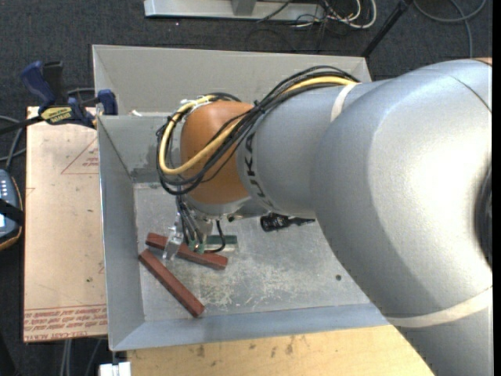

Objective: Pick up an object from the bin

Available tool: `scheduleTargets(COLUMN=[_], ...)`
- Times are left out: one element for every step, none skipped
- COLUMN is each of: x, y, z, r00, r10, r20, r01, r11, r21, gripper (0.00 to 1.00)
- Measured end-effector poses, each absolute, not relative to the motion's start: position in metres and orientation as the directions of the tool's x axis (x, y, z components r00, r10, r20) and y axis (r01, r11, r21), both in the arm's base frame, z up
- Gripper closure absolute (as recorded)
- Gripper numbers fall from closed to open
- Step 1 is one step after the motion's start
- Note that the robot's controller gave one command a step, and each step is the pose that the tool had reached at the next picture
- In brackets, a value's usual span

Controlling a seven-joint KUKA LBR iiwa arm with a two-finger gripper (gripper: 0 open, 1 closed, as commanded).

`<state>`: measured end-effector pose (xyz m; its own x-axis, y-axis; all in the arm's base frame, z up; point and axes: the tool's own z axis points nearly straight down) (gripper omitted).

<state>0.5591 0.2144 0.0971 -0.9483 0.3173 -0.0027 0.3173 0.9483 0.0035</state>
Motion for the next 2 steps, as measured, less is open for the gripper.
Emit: scheduleTargets(x=[0.557, 0.558], y=[0.214, 0.214], z=[0.109, 0.122], r00=[-0.948, -0.949], r10=[0.317, 0.317], r20=[0.002, 0.002], r01=[0.317, 0.317], r11=[0.948, 0.949], r21=[0.0, 0.0], gripper=[1.0, 1.0])
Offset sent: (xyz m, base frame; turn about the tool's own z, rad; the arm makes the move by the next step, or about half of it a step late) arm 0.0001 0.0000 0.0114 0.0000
